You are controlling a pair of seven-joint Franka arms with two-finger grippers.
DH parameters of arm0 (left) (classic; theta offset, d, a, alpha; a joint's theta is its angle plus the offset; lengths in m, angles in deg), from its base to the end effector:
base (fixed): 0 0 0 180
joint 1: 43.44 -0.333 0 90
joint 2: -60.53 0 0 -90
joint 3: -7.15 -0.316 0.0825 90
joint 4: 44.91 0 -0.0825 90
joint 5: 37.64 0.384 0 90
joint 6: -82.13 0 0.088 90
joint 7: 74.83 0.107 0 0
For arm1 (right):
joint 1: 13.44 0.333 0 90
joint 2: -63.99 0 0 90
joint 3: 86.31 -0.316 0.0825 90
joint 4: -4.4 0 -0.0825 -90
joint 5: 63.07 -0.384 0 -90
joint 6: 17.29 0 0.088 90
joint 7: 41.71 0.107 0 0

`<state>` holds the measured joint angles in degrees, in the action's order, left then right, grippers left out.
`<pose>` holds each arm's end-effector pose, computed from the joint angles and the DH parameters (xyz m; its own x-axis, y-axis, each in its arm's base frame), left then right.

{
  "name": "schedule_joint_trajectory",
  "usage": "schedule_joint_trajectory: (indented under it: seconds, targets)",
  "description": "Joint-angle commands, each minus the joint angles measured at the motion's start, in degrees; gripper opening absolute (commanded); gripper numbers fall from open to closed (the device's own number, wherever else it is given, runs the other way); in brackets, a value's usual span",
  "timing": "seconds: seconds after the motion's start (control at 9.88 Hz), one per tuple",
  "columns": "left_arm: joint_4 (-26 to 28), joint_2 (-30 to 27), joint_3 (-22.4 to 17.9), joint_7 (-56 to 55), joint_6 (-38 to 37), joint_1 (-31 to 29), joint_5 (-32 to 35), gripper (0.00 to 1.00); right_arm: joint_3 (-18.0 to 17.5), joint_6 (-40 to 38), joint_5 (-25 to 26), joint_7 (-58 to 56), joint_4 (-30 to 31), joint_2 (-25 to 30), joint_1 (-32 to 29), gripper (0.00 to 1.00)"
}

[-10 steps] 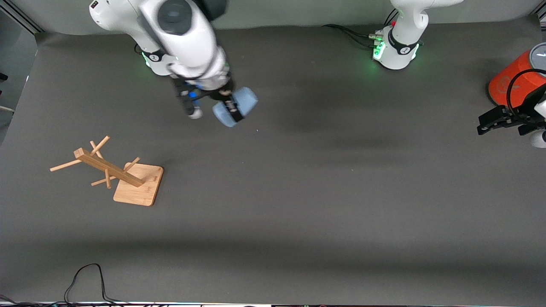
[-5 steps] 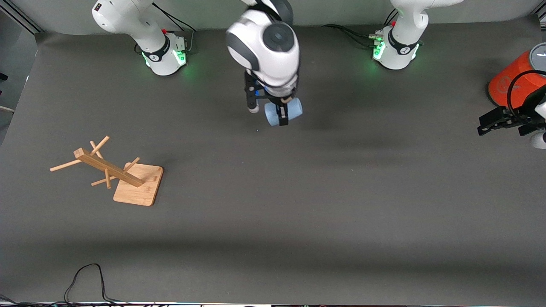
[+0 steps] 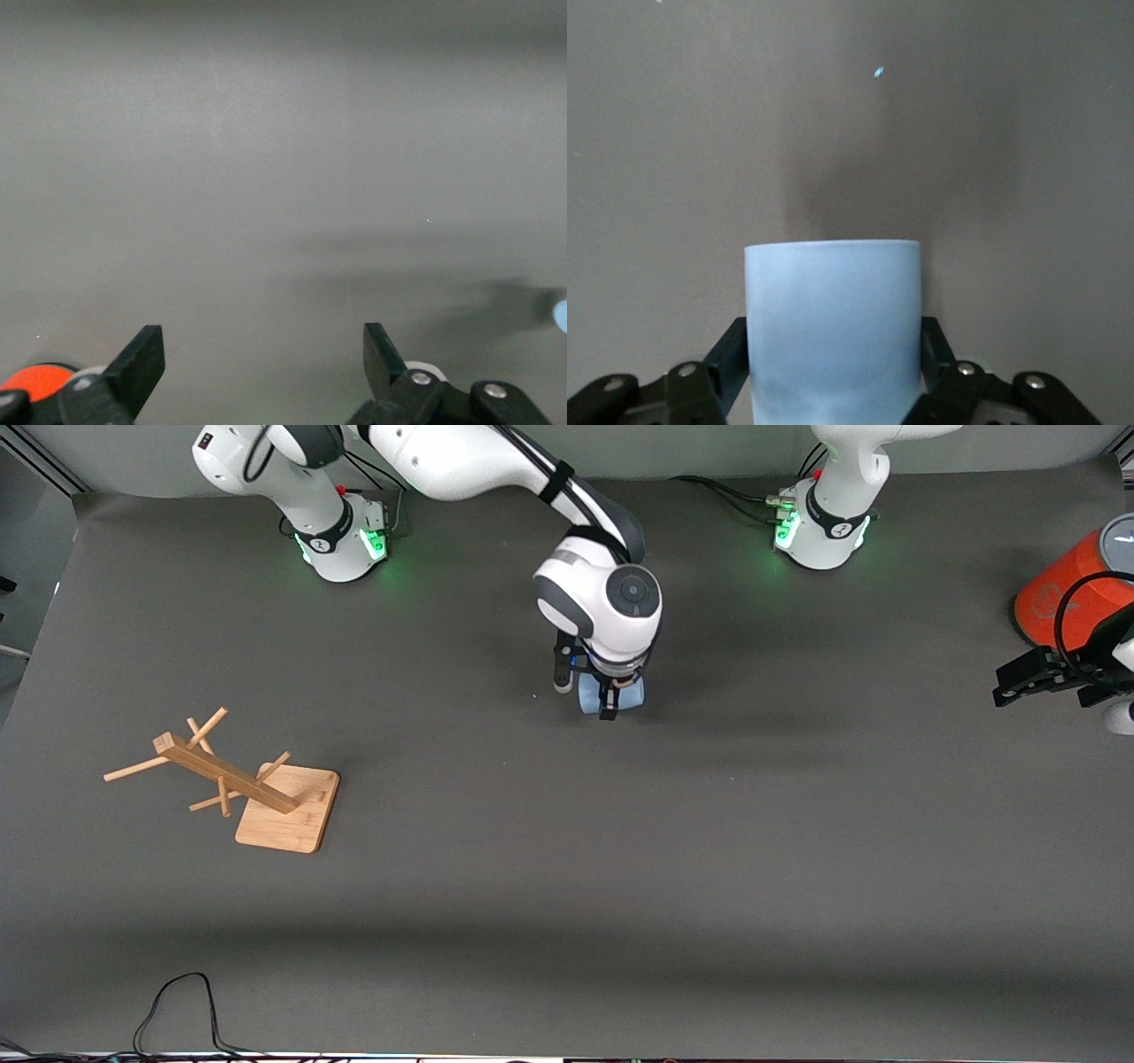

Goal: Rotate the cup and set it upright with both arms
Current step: 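Lower the blue cup onto the table with the right gripper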

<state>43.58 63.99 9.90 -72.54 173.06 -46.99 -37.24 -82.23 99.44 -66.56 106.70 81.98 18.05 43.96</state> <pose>0.5740 0.0096 0.6043 0.9995 -0.0261 -0.0179 -0.0261 -0.9997 -0.0034 0.4218 0.5898 0.2345 -0.0971 -0.9903 0.0991 -0.9928 0.1034 0.0606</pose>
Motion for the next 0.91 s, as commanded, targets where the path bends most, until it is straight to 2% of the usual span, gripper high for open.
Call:
schedule_joint_trajectory:
  seconds: [0.0, 0.3, 0.41, 0.51, 0.61, 0.81]
  targets:
    - [-0.77, 0.32, -0.02, 0.44, 0.04, -0.05, 0.30, 1.00, 0.84, 1.82, 1.47, 2.76, -3.75, -4.23, 0.96, 0.52]
    - [-0.77, 0.32, -0.02, 0.44, 0.04, -0.05, 0.30, 1.00, 0.93, 4.20, 2.43, 2.85, -3.67, -5.91, 0.96, 0.57]
    - [-0.77, 0.32, -0.02, 0.44, 0.04, -0.05, 0.30, 1.00, 0.93, 4.29, 2.43, 2.77, -3.67, -6.00, 0.96, 0.70]
    - [-0.77, 0.32, -0.02, 0.44, 0.04, 0.03, 0.30, 1.00, 1.10, 4.29, 2.43, 2.77, -3.67, -6.00, 0.87, 0.88]
    - [-0.77, 0.32, -0.02, 0.44, 0.04, 0.03, 0.21, 1.00, 1.11, 4.29, 2.43, 2.68, -3.67, -5.92, 0.79, 1.00]
    - [-0.77, 0.32, -0.02, 0.44, 0.04, 0.12, 0.21, 1.00, 1.19, 3.42, 2.35, 1.98, -4.19, -4.52, 0.09, 1.00]
